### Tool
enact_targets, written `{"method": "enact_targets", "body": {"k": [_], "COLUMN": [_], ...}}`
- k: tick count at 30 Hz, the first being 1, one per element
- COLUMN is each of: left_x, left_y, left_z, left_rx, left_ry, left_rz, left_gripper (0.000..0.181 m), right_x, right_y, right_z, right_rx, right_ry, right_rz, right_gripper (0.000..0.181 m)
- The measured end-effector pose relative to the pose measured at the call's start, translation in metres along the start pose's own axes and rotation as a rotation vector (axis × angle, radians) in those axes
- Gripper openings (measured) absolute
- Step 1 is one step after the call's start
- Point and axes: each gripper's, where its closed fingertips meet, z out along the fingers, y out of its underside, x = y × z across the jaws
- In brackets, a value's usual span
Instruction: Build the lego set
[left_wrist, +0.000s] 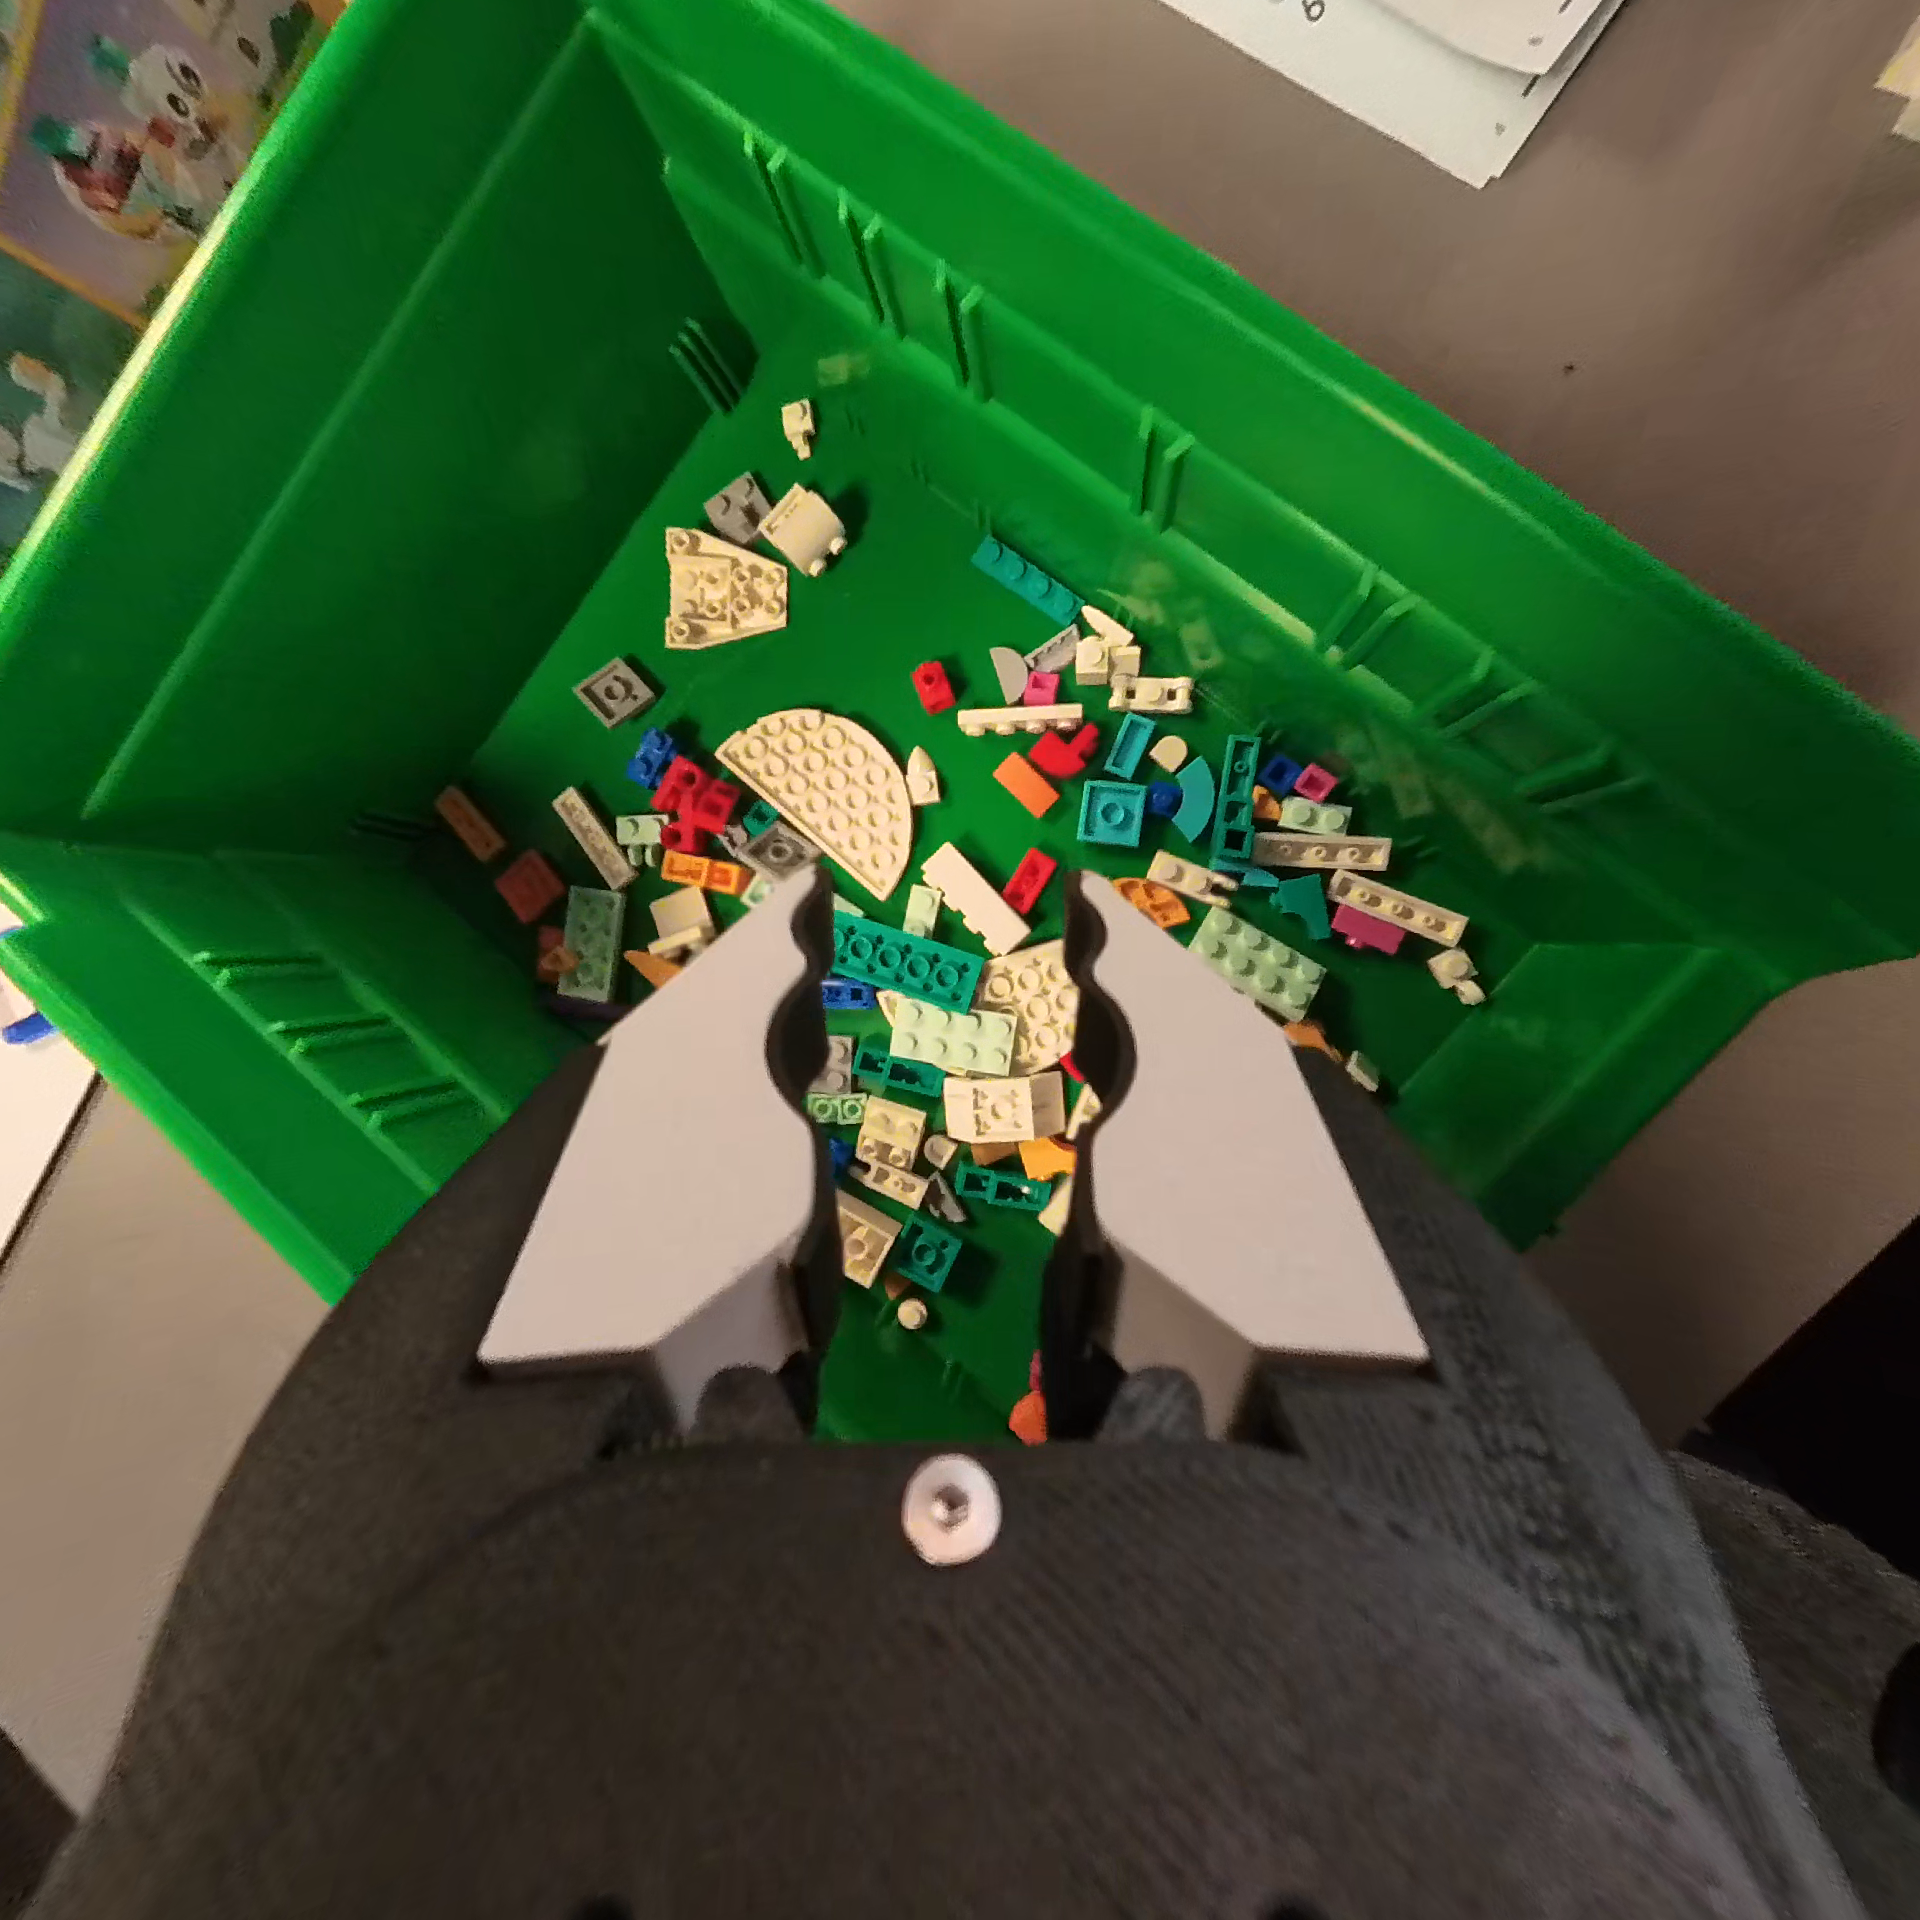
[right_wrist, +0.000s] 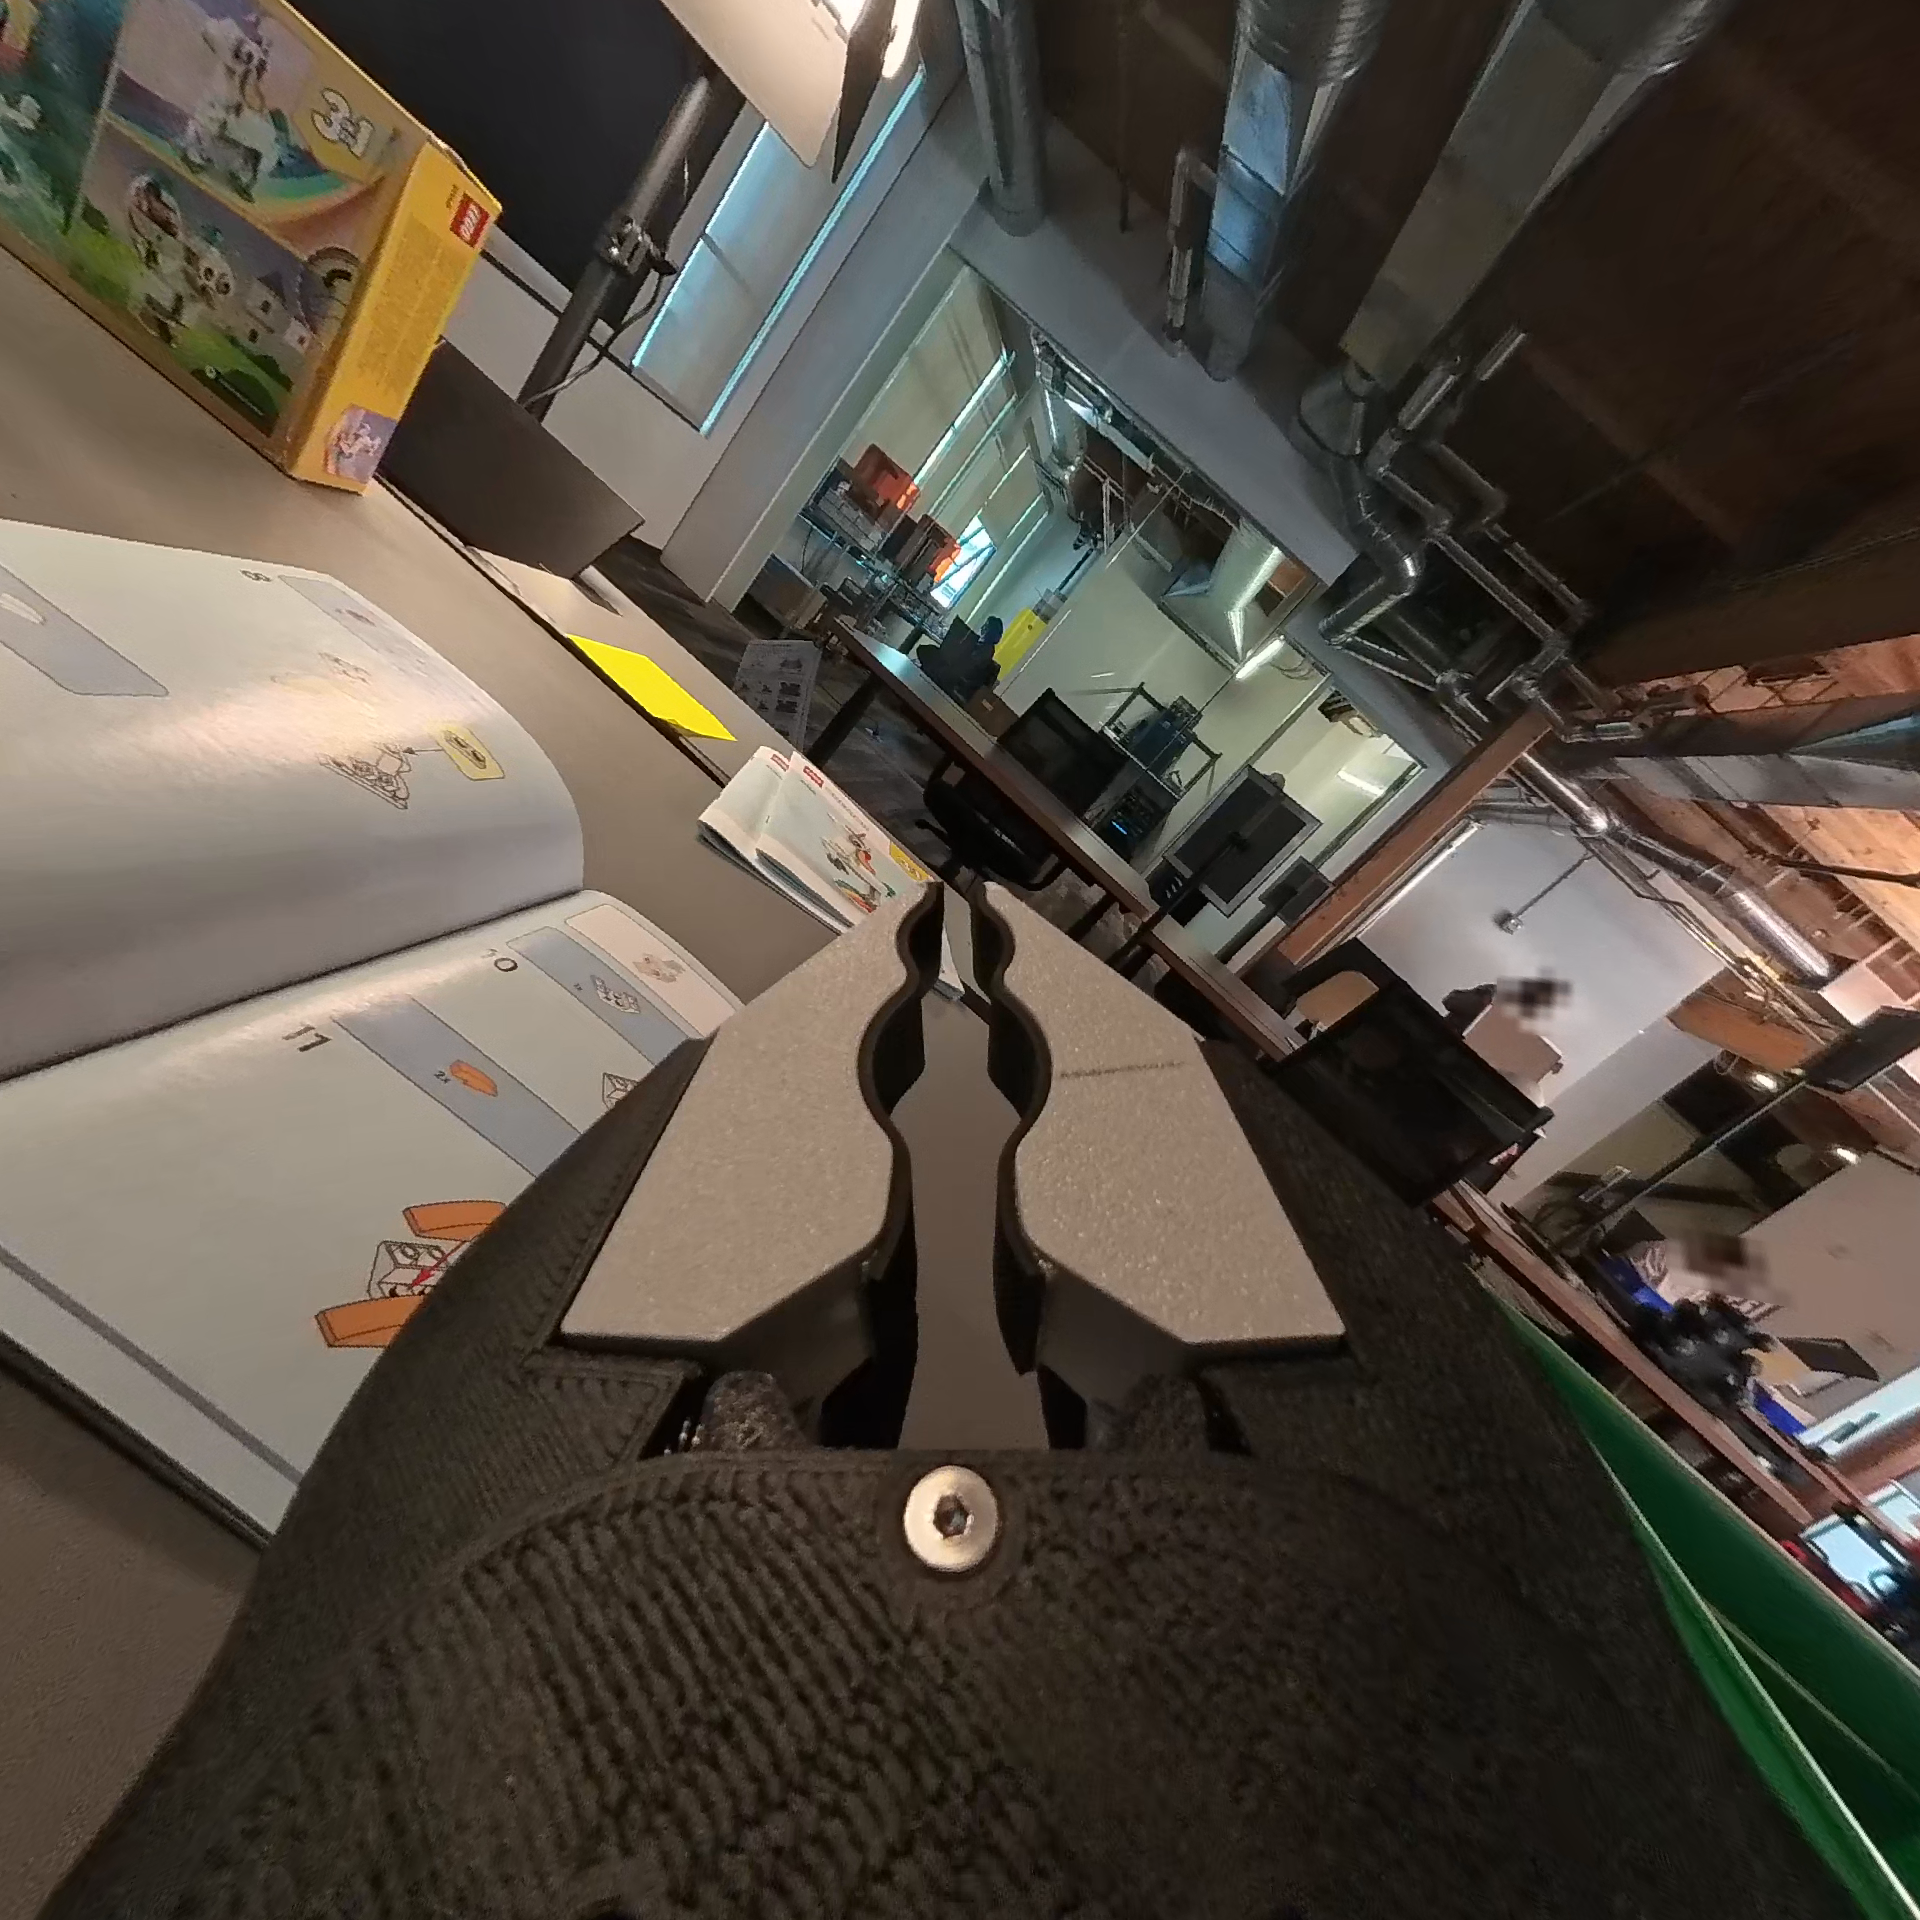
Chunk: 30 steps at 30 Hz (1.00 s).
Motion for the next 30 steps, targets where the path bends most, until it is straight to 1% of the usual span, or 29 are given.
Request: {"method": "enact_targets", "body": {"k": [9,10,12,13,14,18,20,22,24,26,28,30], "left_x": [-0.005,-0.002,0.014,0.020,0.019,0.017,0.025,0.038,0.048,0.054,0.052,0.045], "left_y": [0.004,0.004,0.001,-0.002,-0.004,0.005,0.012,0.019,0.018,0.015,0.014,0.016], "left_z": [-0.005,-0.006,-0.009,-0.011,-0.012,-0.010,-0.007,-0.004,0.001,0.004,0.009,0.014], "left_rx": [0.032,0.033,0.060,0.079,0.086,0.026,-0.015,-0.065,-0.068,-0.061,-0.068,-0.086], "left_ry": [0.001,0.019,0.121,0.156,0.153,0.141,0.190,0.264,0.322,0.387,0.402,0.369], "left_rz": [-0.065,-0.059,-0.026,-0.026,-0.039,-0.010,0.022,0.058,0.028,-0.014,-0.037,-0.032], "left_gripper": [0.044,0.044,0.036,0.036,0.036,0.035,0.036,0.038,0.052,0.059,0.063,0.063], "right_x": [0.000,0.000,0.002,0.003,0.003,0.005,0.006,0.005,0.004,0.003,0.003,0.004], "right_y": [0.000,0.000,0.001,0.000,0.000,0.001,0.001,0.001,0.001,0.001,0.002,0.001], "right_z": [0.000,0.000,0.000,-0.001,-0.001,-0.001,-0.002,-0.002,-0.001,-0.001,0.000,-0.001], "right_rx": [-0.004,-0.004,-0.006,-0.006,-0.005,-0.007,-0.007,-0.008,-0.010,-0.013,-0.014,-0.009], "right_ry": [0.003,0.004,0.011,0.016,0.020,0.029,0.030,0.030,0.026,0.019,0.020,0.021], "right_rz": [-0.004,-0.002,0.001,0.004,0.007,0.013,0.013,0.010,0.005,0.003,0.003,0.008], "right_gripper": [0.002,0.002,0.002,0.002,0.002,0.003,0.002,0.002,0.002,0.002,0.002,0.001]}}
